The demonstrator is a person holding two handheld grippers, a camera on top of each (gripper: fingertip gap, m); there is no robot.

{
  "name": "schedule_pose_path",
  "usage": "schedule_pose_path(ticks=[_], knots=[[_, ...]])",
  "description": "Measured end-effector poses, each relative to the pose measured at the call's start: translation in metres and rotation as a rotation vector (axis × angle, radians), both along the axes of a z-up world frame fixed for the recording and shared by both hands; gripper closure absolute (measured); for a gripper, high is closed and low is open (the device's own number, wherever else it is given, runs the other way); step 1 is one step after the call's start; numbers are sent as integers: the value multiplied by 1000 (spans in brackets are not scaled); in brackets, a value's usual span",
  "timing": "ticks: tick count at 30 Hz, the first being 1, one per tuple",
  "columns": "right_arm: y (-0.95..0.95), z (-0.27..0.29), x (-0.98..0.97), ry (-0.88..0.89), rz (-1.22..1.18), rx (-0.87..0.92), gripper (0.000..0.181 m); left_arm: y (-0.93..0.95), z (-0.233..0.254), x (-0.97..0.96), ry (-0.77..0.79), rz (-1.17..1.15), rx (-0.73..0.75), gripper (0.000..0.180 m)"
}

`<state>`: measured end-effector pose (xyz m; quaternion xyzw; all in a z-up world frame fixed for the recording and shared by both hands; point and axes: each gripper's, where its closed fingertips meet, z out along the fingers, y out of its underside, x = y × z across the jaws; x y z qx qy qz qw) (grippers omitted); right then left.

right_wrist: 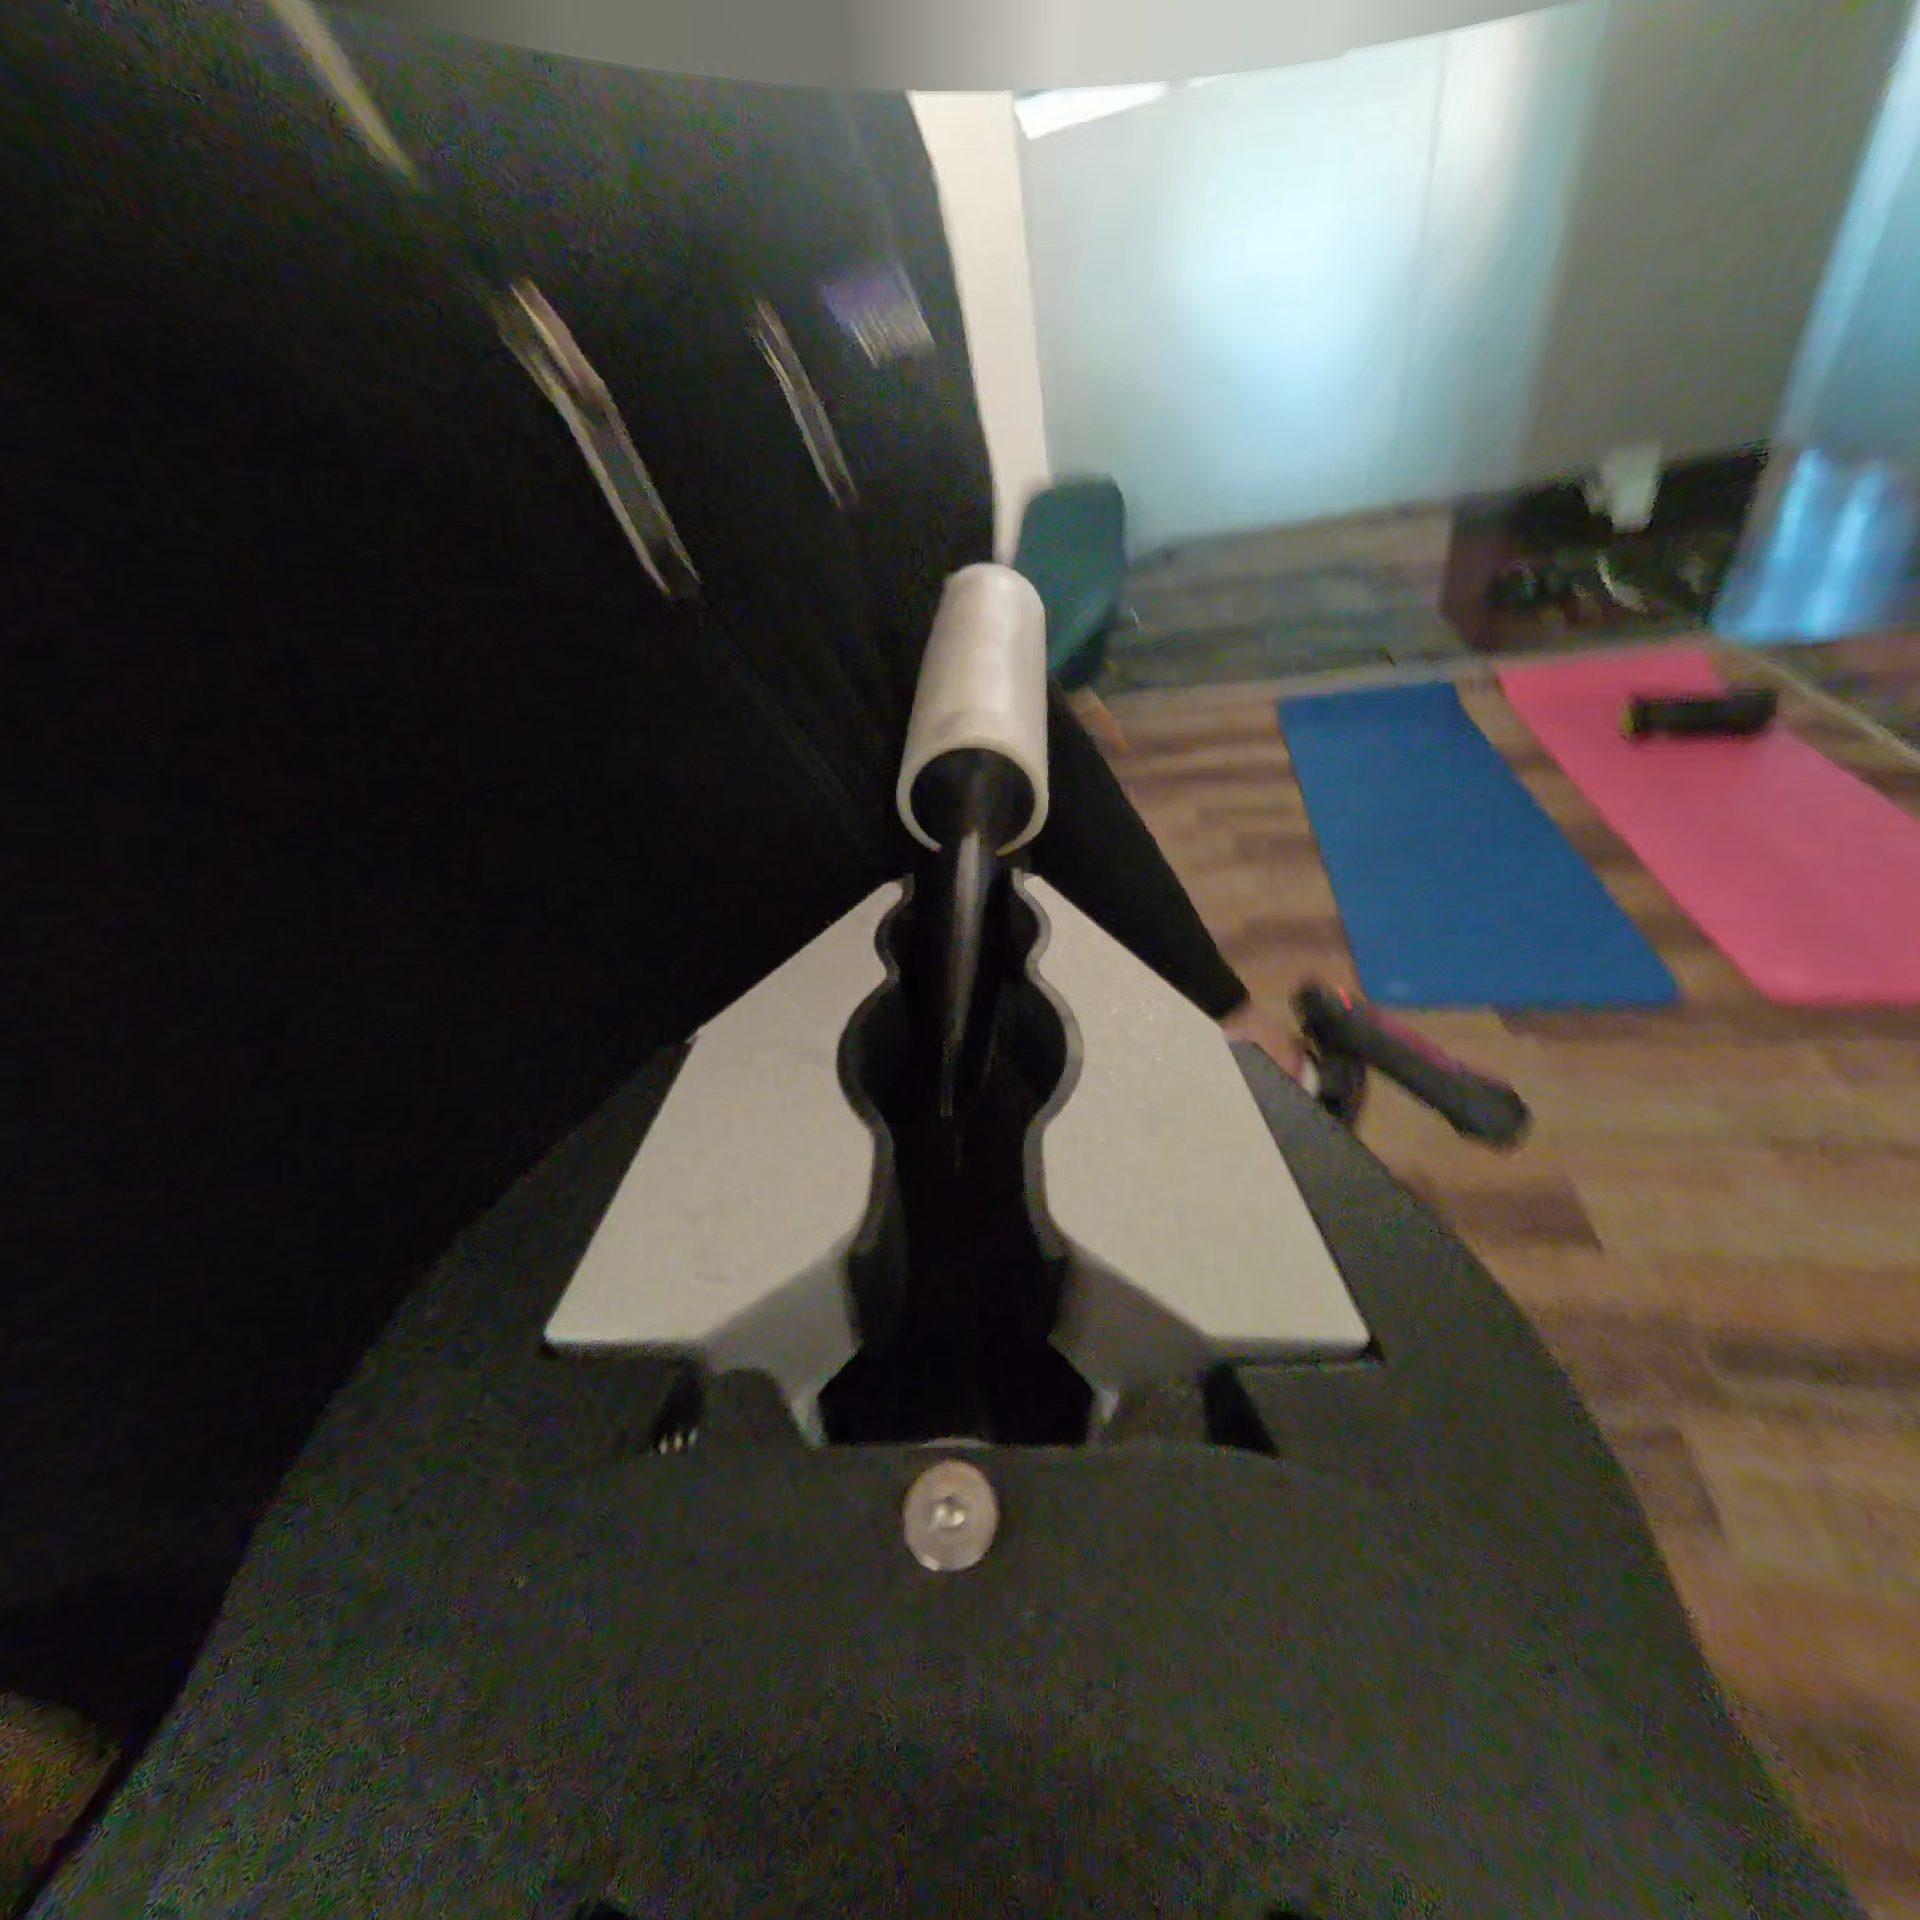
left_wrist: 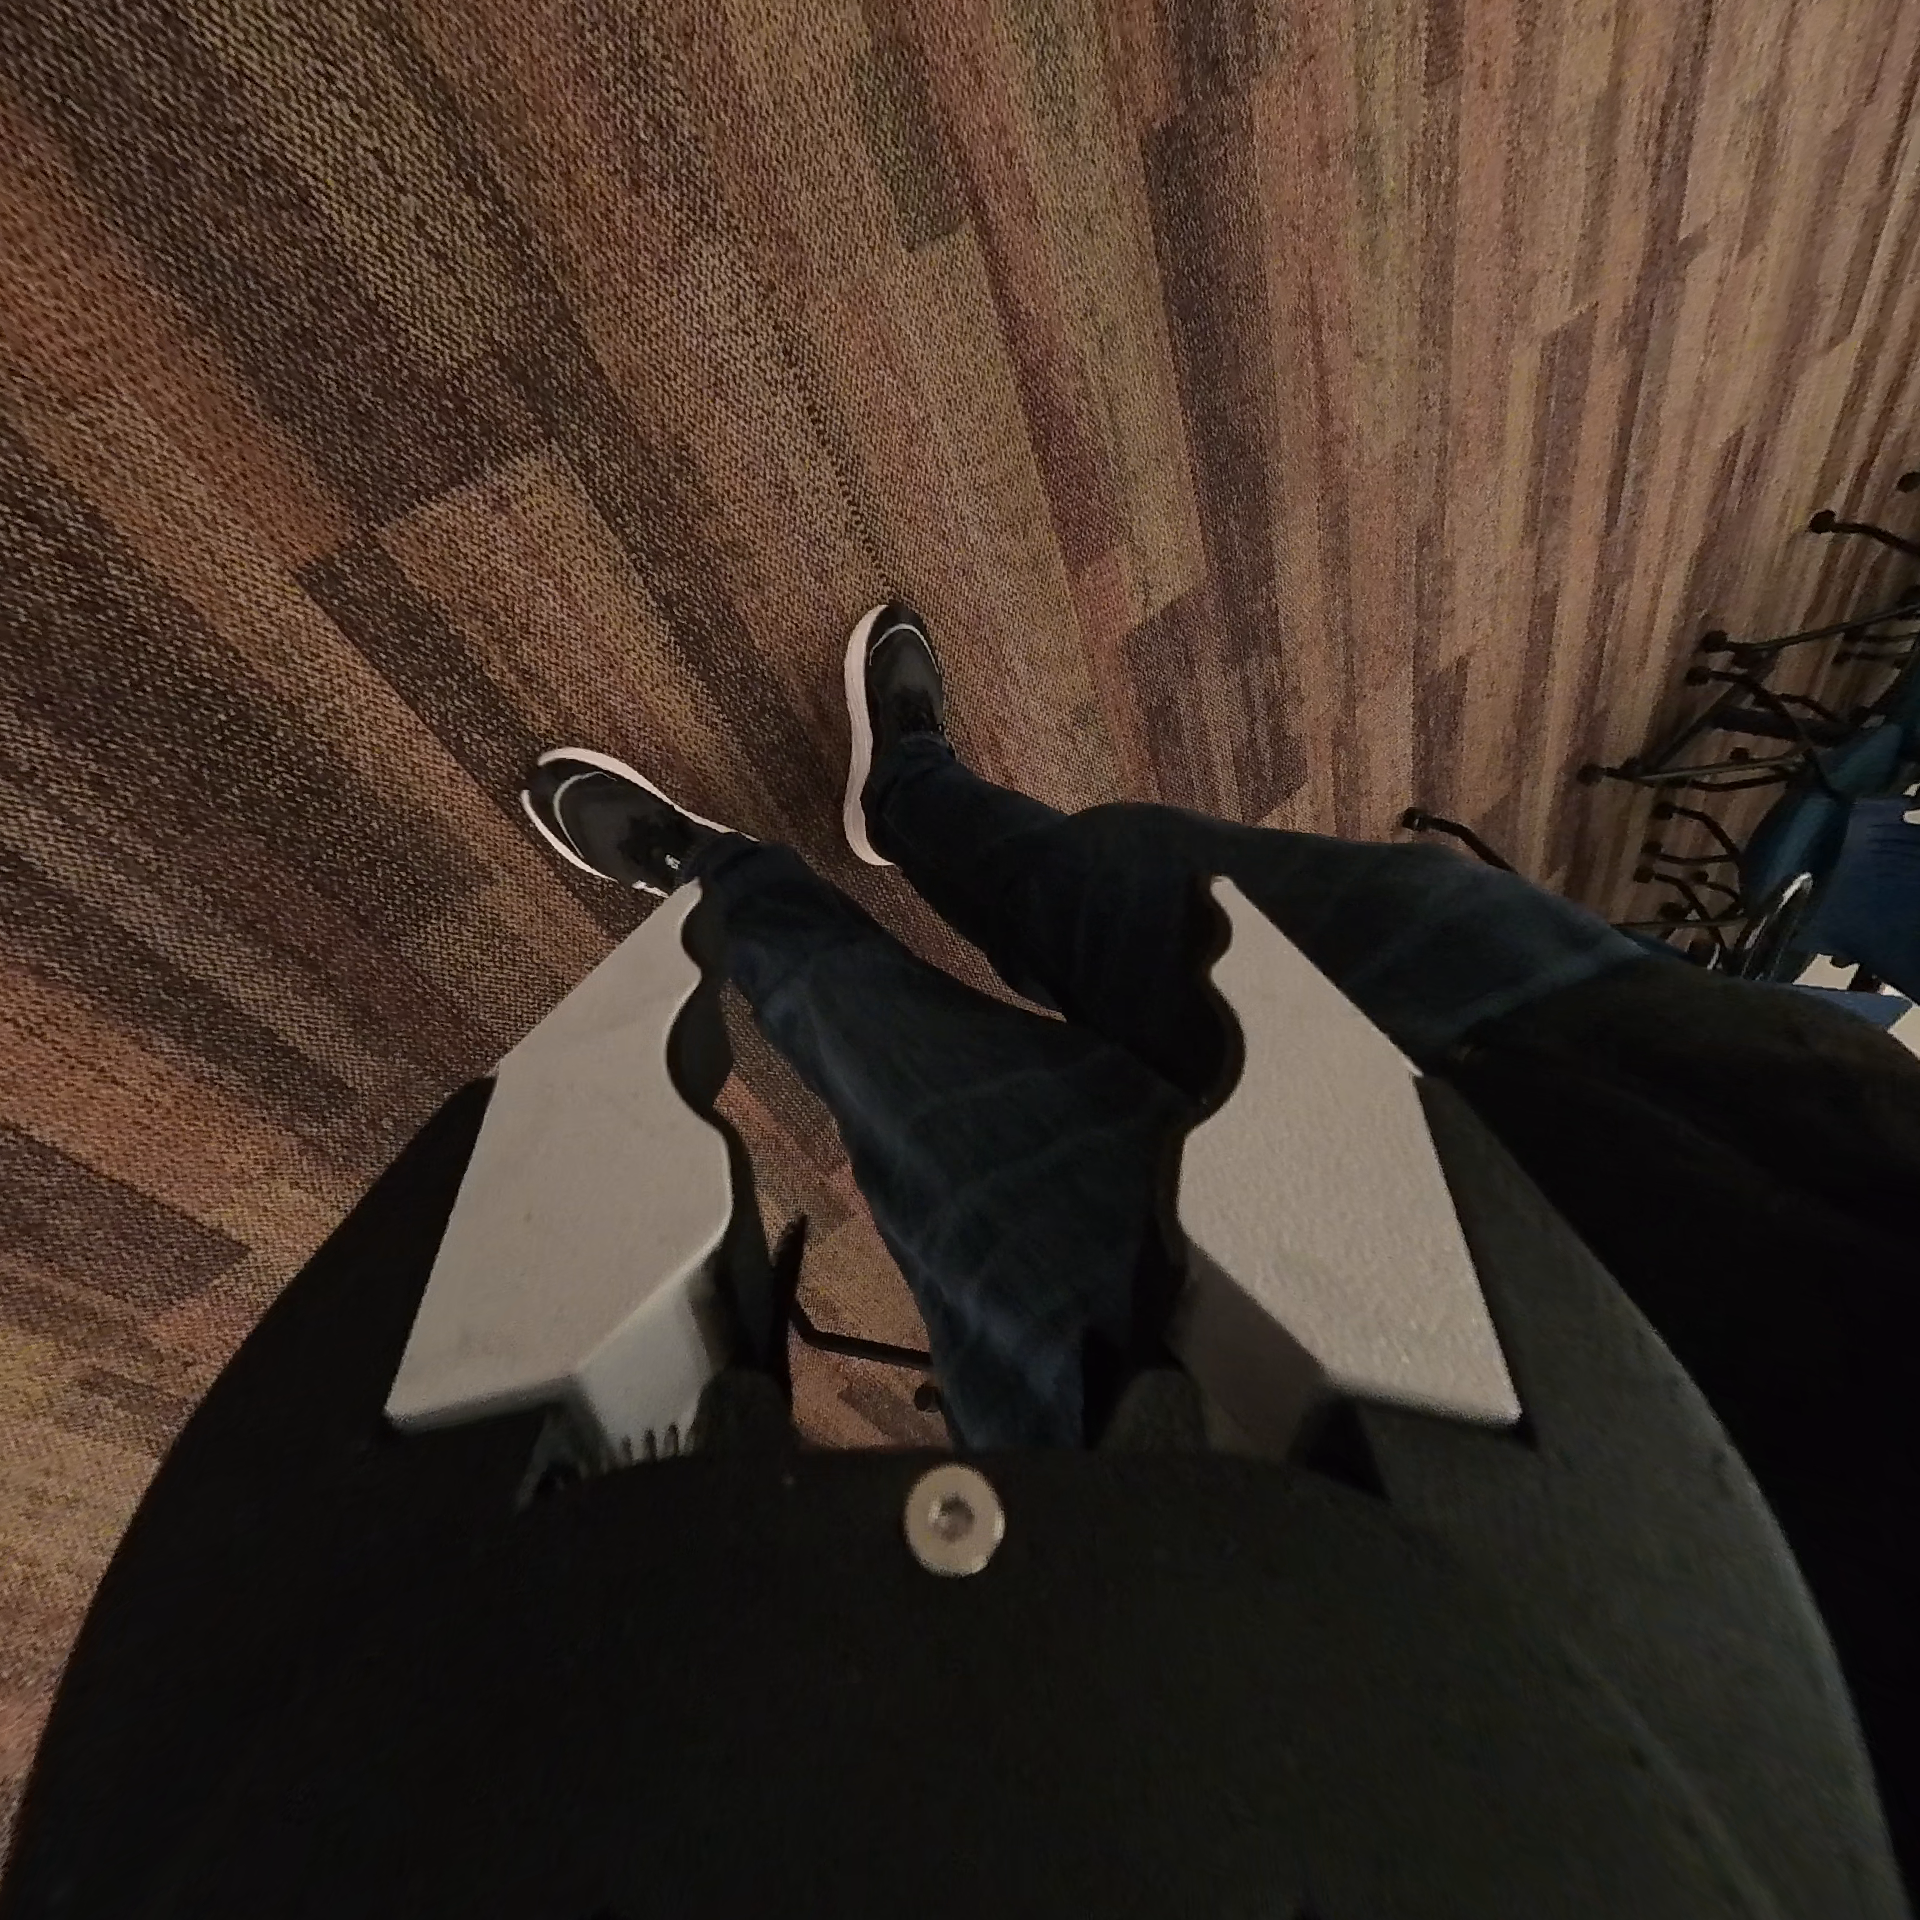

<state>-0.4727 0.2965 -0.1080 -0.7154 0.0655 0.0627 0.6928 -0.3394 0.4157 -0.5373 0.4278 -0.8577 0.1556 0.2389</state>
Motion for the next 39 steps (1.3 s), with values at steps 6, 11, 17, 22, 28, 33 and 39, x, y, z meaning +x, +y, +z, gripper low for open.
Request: schedule_pose_path(ticks=[6, 11, 17, 22, 28, 33, 39], knots=[[-49, -3, 9, 67, -216, 38, 169, -5, 8, -12, -17, -21, -18, 94], [-52, -1, -36, 35, -248, -55, 168, 0, 8, -31, 10, -3, -19, 94], [-51, -79, -38, 166, -327, -156, 168, -5, 1, -50, 51, -9, -11, 94], [-56, -41, -51, 134, -289, -20, 168, -30, 15, -72, 98, -70, -86, 88], [-54, -44, -64, 61, -224, -147, 168, -44, 26, -118, 173, -193, -155, 85], [-64, -98, -59, 141, -207, -213, 168, -58, 15, -119, 179, -129, -141, 86], [-71, -16, -82, -23, -161, -67, 168, -79, 22, -117, 138, -155, -144, 87]])
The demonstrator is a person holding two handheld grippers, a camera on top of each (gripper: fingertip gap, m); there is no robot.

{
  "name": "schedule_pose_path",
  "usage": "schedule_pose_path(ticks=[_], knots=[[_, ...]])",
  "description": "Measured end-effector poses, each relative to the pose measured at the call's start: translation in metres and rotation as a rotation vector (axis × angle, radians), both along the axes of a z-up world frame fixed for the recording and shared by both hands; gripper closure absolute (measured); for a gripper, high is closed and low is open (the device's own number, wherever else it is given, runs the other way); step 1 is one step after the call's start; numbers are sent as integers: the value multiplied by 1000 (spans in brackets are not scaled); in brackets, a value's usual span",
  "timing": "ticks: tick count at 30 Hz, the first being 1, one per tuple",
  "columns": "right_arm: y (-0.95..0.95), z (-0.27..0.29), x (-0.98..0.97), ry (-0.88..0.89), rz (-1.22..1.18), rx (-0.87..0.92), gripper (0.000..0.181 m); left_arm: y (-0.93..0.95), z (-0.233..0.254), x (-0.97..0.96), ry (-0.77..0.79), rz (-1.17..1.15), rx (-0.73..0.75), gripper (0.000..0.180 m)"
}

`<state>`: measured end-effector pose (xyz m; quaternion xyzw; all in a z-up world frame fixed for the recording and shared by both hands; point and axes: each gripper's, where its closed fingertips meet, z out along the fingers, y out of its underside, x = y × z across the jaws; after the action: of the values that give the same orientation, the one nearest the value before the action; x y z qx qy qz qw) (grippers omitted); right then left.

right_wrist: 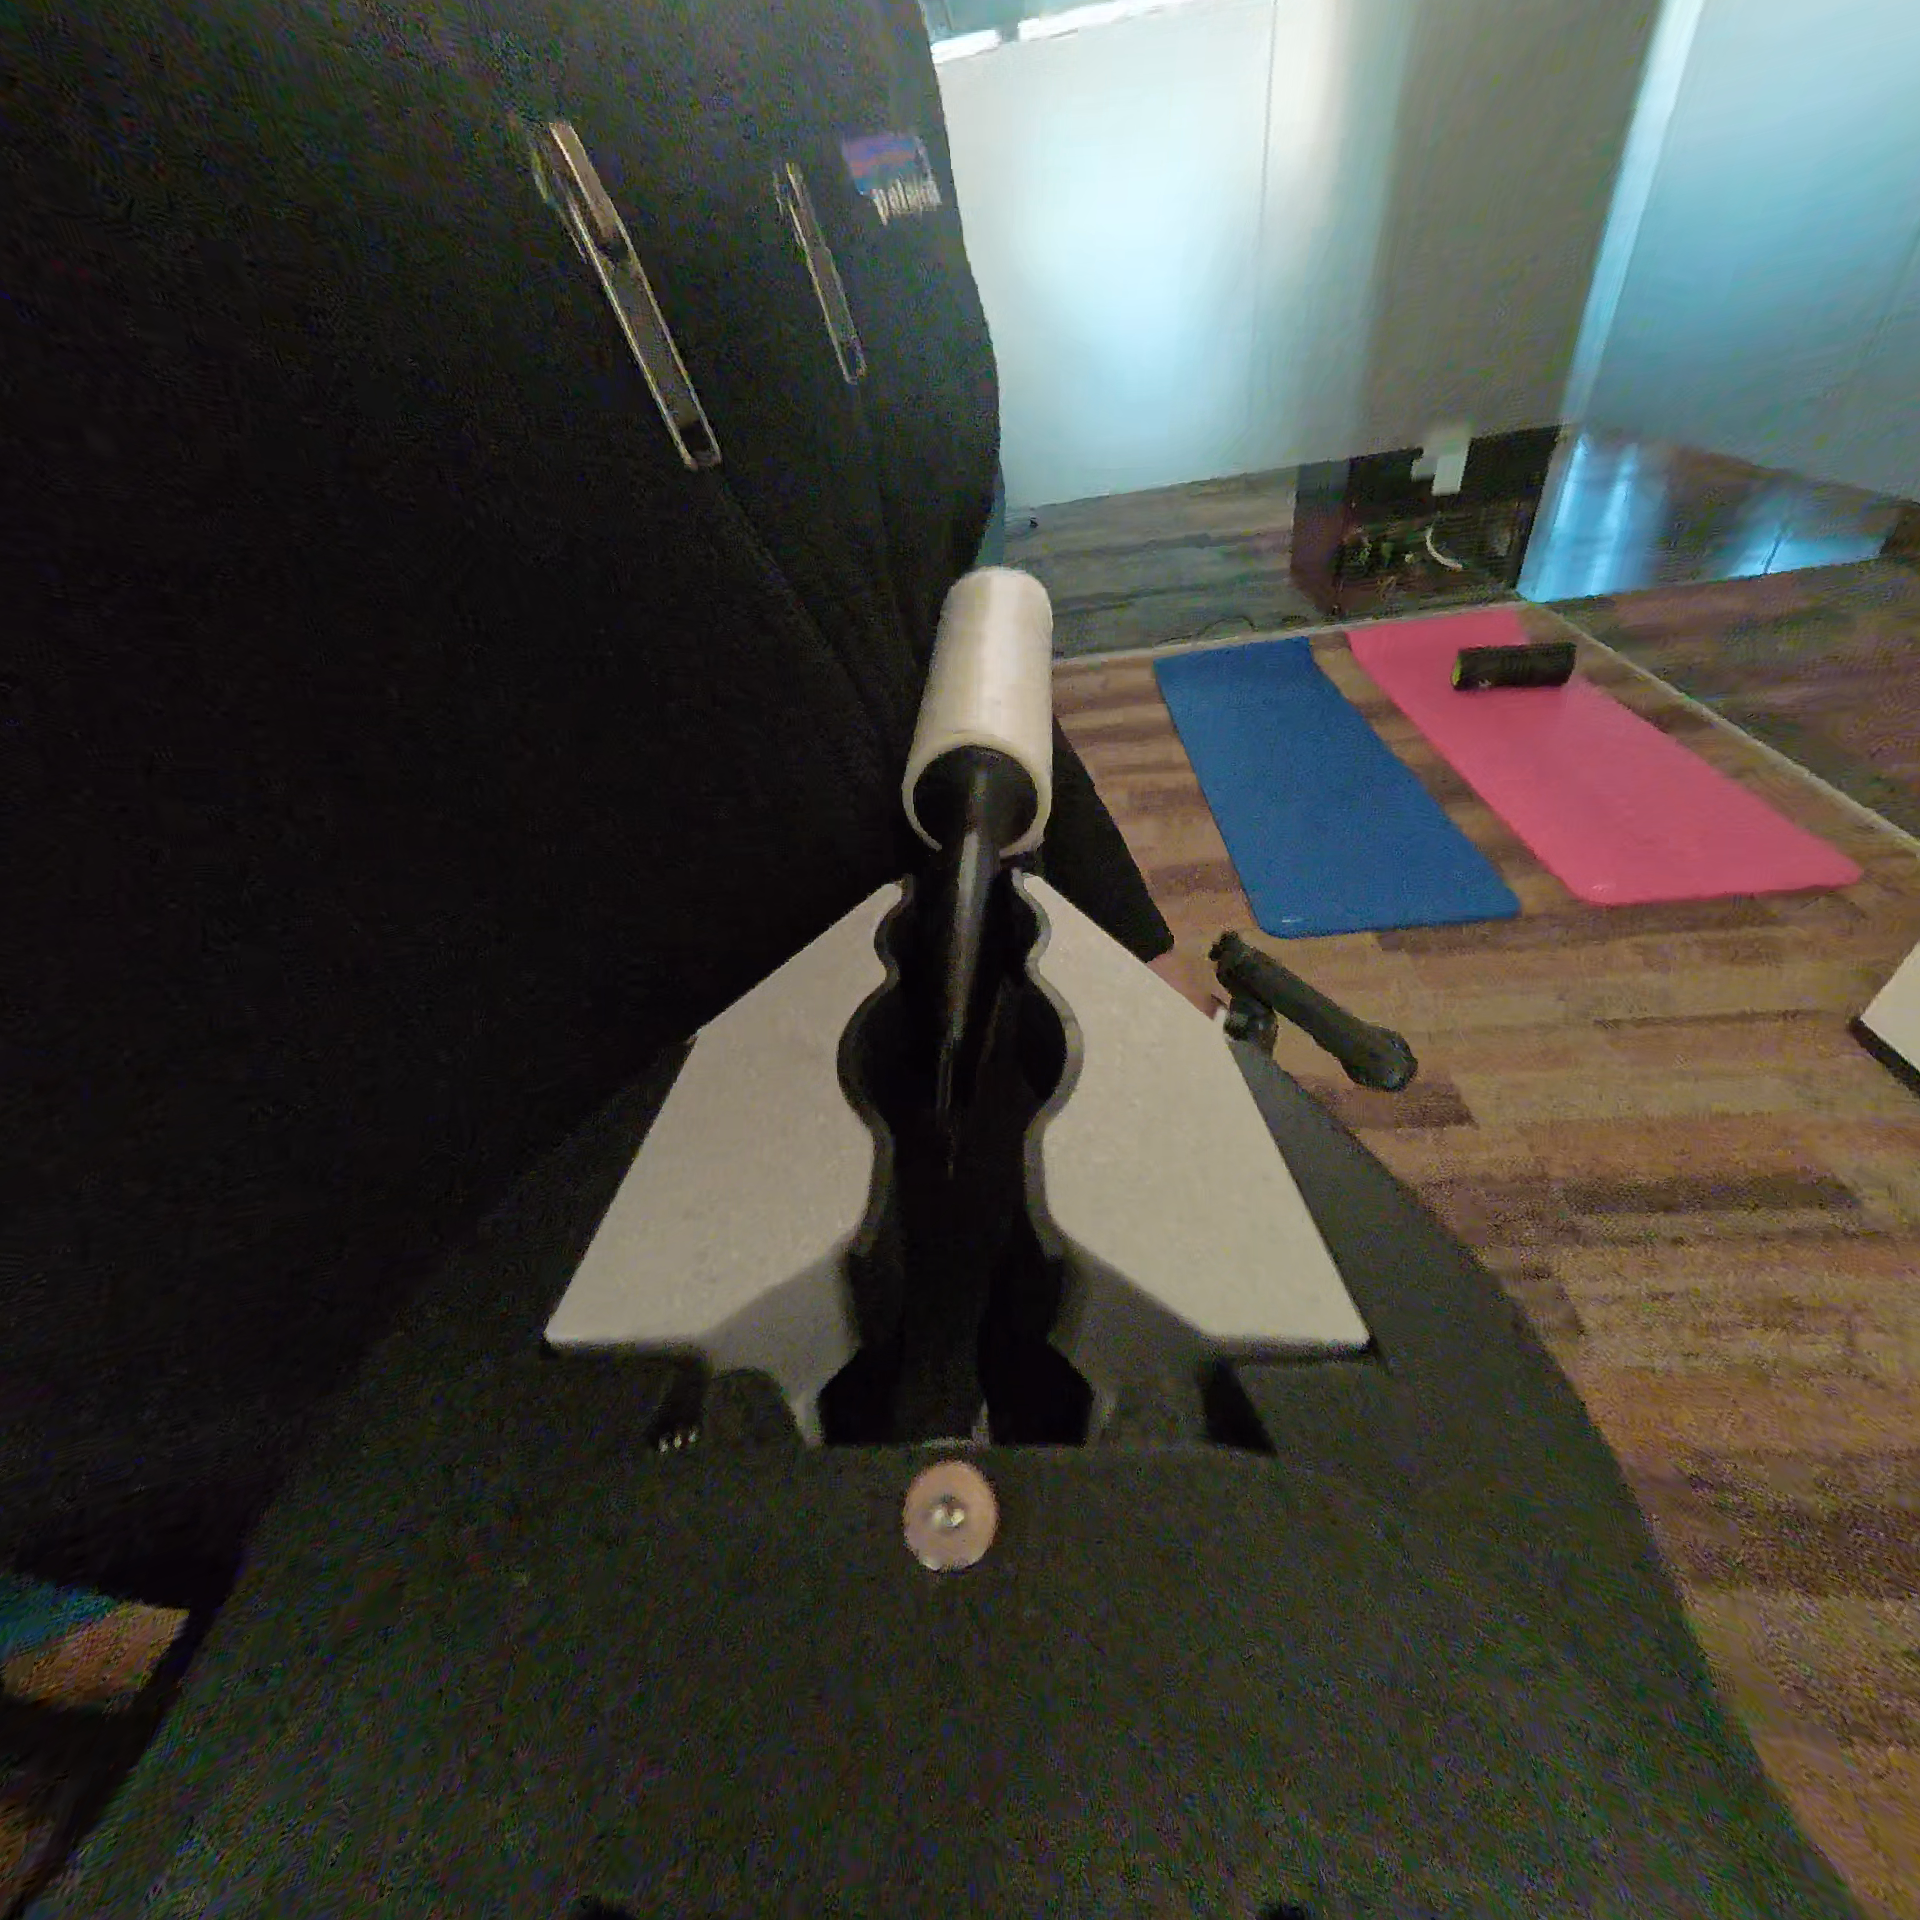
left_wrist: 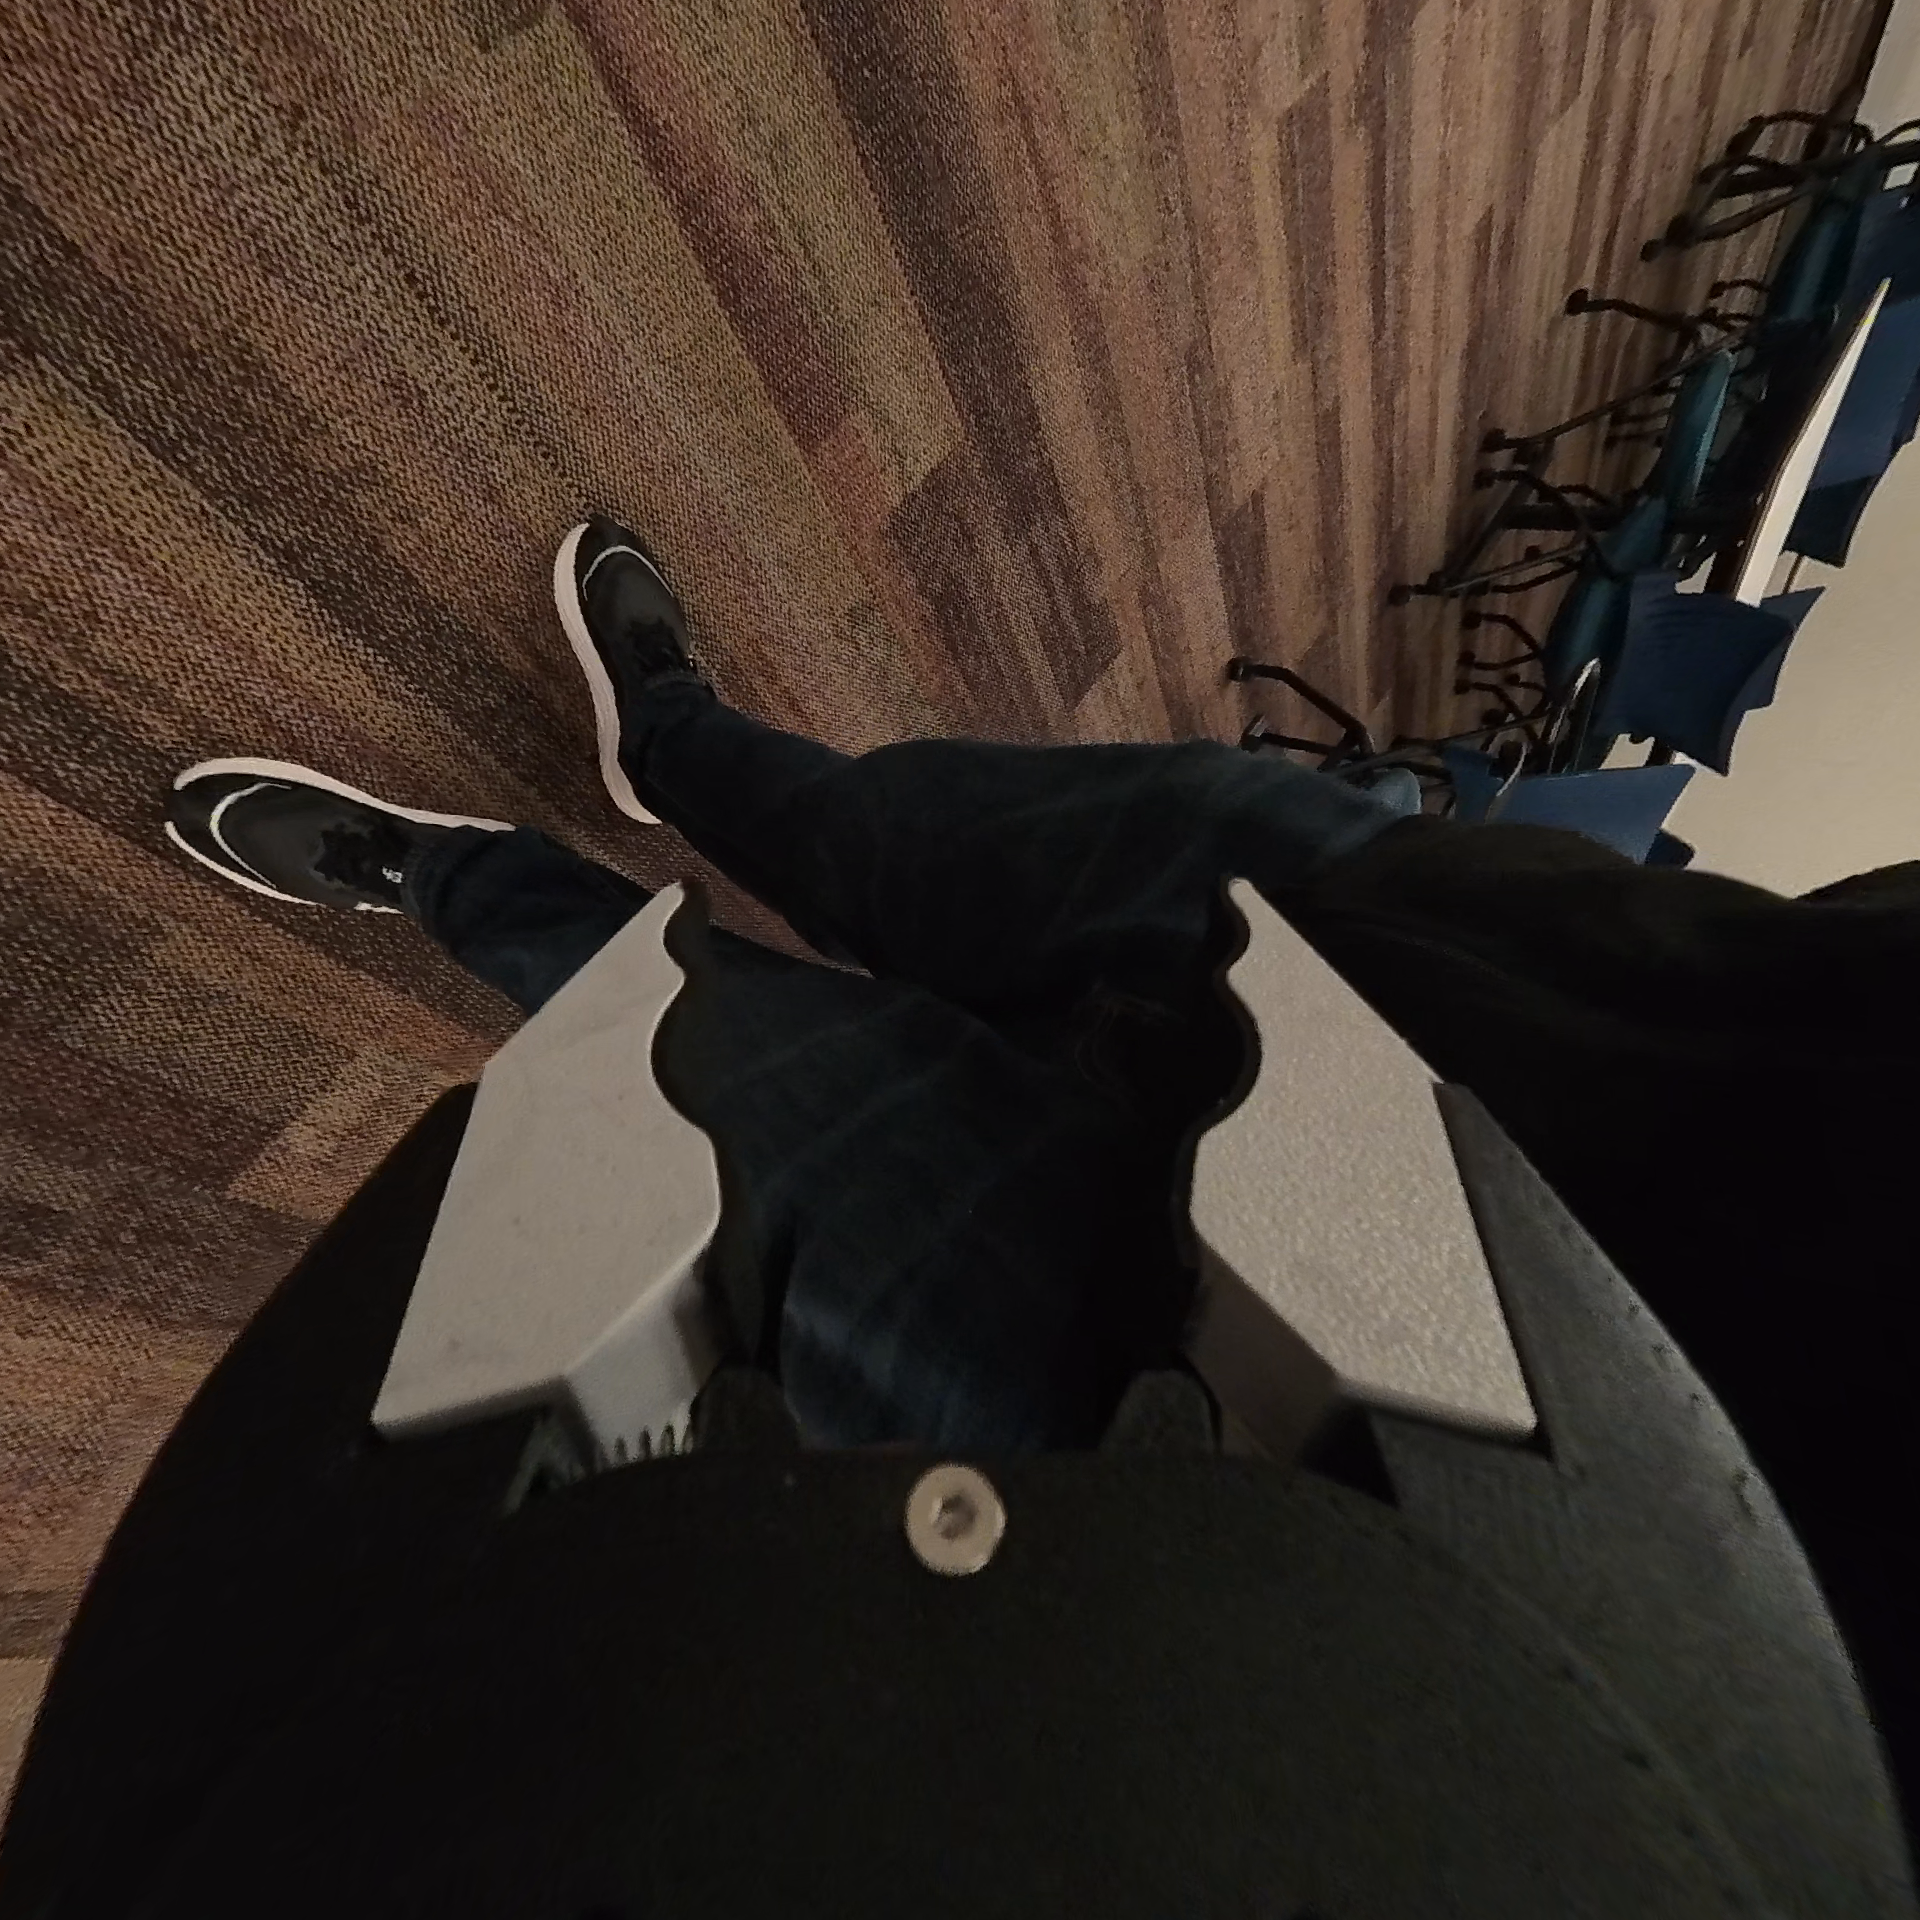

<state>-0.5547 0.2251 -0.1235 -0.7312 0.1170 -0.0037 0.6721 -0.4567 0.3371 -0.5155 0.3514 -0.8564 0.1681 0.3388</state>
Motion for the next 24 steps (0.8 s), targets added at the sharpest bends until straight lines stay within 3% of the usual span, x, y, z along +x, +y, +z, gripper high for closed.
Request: schedule_pose_path(ticks=[8, 15, 24], knots=[[-24, -96, 0, 125, -79, -209, 168, -22, 1, -4, -21, -15, 2, 87], [-33, -5, -15, -45, -54, -26, 168, -31, -3, -9, -20, -52, 24, 87], [-44, -138, -7, 166, -98, -253, 168, -48, -1, -1, -47, -52, 6, 87]])
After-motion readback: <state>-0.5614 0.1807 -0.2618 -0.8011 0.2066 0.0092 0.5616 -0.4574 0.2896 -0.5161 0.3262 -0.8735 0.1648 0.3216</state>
